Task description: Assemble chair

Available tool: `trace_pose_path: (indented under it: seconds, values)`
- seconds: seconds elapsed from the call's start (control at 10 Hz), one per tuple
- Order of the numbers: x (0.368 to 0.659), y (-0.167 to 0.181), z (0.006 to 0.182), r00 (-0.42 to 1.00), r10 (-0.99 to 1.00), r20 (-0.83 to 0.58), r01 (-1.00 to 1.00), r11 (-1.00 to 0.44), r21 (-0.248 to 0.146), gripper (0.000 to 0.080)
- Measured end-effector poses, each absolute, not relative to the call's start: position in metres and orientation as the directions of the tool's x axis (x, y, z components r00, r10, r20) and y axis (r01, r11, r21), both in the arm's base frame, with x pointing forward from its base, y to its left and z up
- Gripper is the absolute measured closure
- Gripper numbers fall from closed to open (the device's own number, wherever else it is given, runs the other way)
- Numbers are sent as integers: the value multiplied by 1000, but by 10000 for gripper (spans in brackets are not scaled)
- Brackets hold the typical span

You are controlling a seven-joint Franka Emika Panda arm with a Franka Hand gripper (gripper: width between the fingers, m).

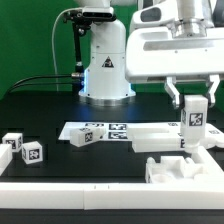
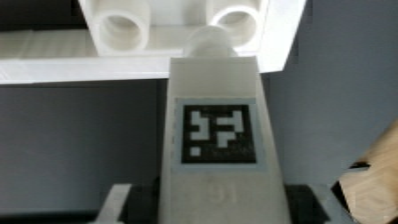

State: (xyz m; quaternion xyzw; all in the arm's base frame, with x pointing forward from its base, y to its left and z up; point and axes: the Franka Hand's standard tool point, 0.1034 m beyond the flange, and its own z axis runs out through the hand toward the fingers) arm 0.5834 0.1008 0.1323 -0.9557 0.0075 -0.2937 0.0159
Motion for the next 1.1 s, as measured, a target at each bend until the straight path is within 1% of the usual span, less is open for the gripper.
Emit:
trace_pose_path:
  seconds: [0.1, 0.2, 0.4, 0.5, 0.6, 0.7, 0.8, 0.9, 1.0, 1.1]
  values:
    - [582, 96, 132, 842, -49, 538, -30, -999, -46, 514]
    - [582, 97, 134, 840, -50, 541, -30, -998, -47, 514]
    - [582, 101, 130, 856, -49, 515, -28, -998, -49, 514]
    - [593, 123, 128, 904, -37, 425, -14, -998, -58, 514]
    - [615, 132, 136, 884, -13, 468, 9, -999, -43, 514]
    - [611, 126, 128, 869, -3, 495, 12, -1000, -27, 514]
    - [608, 127, 126, 880, -3, 474, 12, -999, -29, 514]
    - [610, 128, 127, 879, -3, 477, 13, -999, -30, 514]
    - [609, 128, 124, 880, 2, 475, 16, -1000, -26, 514]
    - [609, 130, 115, 882, 24, 471, 31, -999, -7, 514]
